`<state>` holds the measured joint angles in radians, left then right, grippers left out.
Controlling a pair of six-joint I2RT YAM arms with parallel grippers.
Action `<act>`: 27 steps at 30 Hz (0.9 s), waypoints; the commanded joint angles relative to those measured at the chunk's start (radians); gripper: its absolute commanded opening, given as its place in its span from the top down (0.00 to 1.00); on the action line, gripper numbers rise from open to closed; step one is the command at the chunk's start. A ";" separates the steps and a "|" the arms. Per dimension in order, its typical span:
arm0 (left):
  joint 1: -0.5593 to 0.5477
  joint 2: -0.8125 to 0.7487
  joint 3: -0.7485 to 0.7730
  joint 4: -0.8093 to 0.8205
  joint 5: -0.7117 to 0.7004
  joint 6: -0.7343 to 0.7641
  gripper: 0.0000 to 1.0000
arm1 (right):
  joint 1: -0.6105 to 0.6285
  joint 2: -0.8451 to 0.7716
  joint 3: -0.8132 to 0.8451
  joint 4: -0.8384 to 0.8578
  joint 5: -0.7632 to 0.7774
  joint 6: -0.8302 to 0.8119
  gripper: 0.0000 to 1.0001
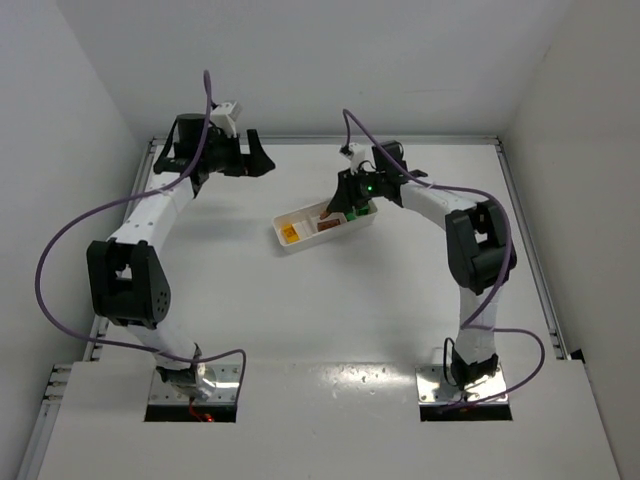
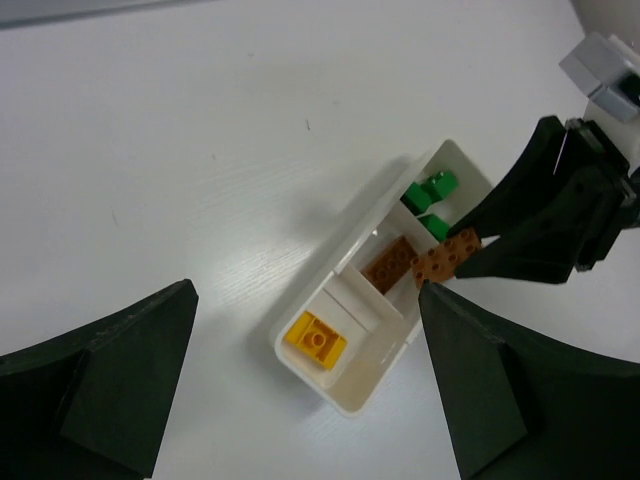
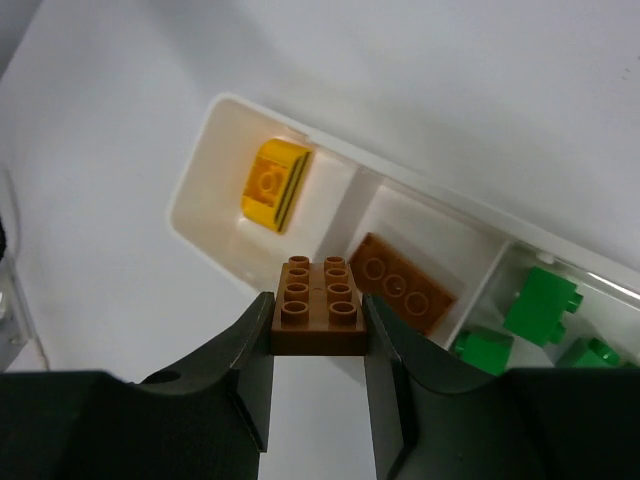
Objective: Sort the legos into containers by color
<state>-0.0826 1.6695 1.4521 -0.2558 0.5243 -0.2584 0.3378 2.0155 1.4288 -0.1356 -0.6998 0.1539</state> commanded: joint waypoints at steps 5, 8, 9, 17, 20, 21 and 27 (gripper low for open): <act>0.026 -0.099 -0.027 -0.074 -0.043 0.077 0.00 | 0.003 0.080 0.097 0.047 0.103 0.026 1.00; 0.026 -0.099 -0.036 -0.095 -0.052 0.087 0.00 | 0.012 0.098 0.107 0.036 0.115 0.016 0.91; 0.026 -0.088 -0.036 -0.096 -0.052 0.087 0.00 | 0.024 0.098 0.107 0.022 0.115 0.007 0.86; 0.035 -0.057 -0.065 -0.105 -0.075 0.076 0.00 | 0.043 0.108 0.107 0.013 0.125 0.007 0.46; 0.044 -0.048 -0.075 -0.105 -0.084 0.076 0.00 | 0.043 0.097 0.096 0.013 0.137 0.007 0.31; 0.044 -0.048 -0.084 -0.105 -0.084 0.067 0.00 | 0.043 0.083 0.096 0.022 0.137 0.007 0.28; 0.055 -0.037 -0.116 -0.086 -0.095 0.087 0.00 | 0.023 -0.081 0.065 0.022 0.204 -0.004 0.14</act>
<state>-0.0376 1.6230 1.3544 -0.3683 0.4389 -0.1833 0.3756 2.0907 1.4899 -0.1440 -0.5419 0.1581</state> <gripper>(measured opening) 0.997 0.847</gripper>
